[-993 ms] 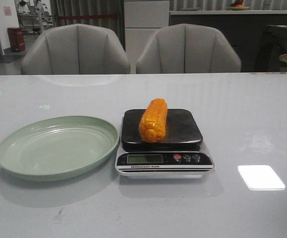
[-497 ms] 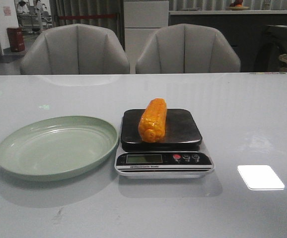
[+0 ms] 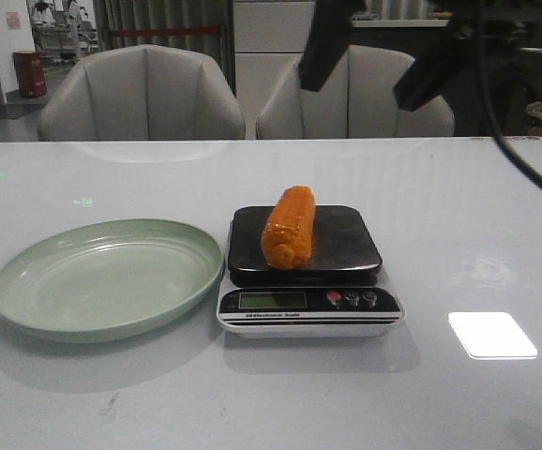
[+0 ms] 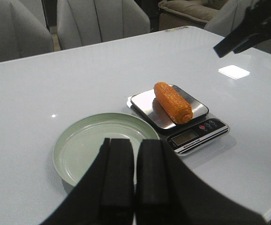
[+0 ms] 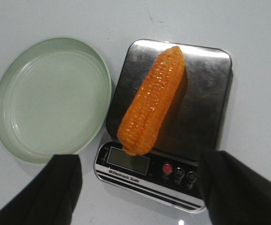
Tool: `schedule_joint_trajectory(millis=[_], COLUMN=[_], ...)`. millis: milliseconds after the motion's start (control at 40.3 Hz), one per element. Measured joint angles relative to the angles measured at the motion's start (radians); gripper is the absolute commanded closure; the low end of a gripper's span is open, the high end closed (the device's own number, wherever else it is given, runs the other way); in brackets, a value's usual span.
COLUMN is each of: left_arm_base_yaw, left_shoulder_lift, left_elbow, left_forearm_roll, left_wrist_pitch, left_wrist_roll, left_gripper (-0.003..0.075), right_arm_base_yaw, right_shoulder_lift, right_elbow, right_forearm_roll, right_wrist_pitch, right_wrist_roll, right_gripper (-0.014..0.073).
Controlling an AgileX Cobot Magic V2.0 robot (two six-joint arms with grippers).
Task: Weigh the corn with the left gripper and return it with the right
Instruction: 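Move the right gripper over the corn on the scale and grasp it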
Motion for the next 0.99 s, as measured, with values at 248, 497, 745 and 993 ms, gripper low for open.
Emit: schedule_joint_trajectory(millis=[248,497,745,993], left_arm_base_yaw=[0.0,0.0,0.0,0.0], left_shoulder_lift=[0.0,0.0,0.0,0.0], left_elbow=[0.0,0.0,0.0,0.0], left_forearm_roll=[0.0,0.0,0.0,0.0], left_wrist_pitch=[0.0,0.0,0.0,0.0], left_wrist_roll=[0.0,0.0,0.0,0.0], left_gripper=[0.0606,0.0606,0.0606,0.0606], right_arm_base_yaw=[0.057,0.106,0.107,0.107], right_shoulder_lift=[0.245,0.427,0.516,0.562], right_elbow=[-0.231,-0.395,-0.417,-0.421], right_forearm_roll=[-0.117,-0.213,-0.212,-0.193], right_wrist_pitch=[0.146,0.279,0.32,0.312], right_wrist_roll=[0.189,0.392,0.457,0.458], right_gripper=[-0.0012,-0.0012,-0.0012,0.0207])
